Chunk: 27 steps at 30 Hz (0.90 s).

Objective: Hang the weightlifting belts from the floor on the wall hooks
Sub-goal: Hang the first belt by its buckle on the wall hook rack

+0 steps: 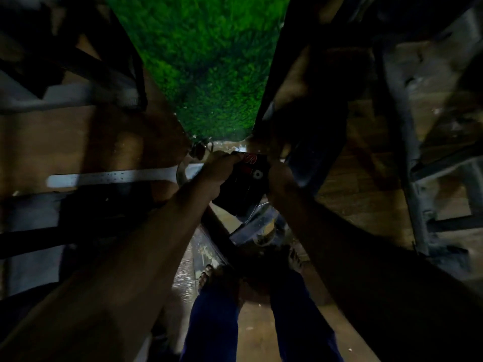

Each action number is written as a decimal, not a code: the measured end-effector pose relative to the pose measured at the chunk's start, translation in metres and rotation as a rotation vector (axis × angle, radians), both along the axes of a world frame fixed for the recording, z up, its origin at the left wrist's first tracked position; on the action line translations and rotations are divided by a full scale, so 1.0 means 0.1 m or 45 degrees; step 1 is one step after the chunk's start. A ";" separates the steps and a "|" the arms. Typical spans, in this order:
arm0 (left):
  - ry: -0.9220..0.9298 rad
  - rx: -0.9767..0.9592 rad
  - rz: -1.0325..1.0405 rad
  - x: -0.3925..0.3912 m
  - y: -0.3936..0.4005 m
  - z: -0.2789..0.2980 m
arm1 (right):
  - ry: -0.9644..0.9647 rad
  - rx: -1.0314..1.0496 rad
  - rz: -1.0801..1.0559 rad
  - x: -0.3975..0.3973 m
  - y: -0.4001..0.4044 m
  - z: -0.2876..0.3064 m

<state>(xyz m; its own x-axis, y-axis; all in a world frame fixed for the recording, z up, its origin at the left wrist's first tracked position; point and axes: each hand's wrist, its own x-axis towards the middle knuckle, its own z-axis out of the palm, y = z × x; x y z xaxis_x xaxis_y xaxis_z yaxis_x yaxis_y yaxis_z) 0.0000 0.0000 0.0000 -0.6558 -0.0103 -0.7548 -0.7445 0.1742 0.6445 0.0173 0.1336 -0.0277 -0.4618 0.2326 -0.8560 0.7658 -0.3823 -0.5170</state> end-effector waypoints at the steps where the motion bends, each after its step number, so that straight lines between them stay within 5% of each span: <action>1: -0.001 -0.003 0.007 0.04 -0.04 0.17 | 0.016 -0.008 0.027 0.03 -0.03 0.28; 12: 0.098 0.062 0.128 0.46 -0.34 2.01 | 0.463 0.061 0.060 0.66 -0.30 2.16; 21: 0.334 0.169 0.300 1.11 -0.16 3.11 | 0.435 0.131 0.559 1.11 0.01 3.18; 27: 0.559 0.223 0.312 1.80 0.32 3.92 | 0.445 -0.116 0.591 1.39 0.49 4.16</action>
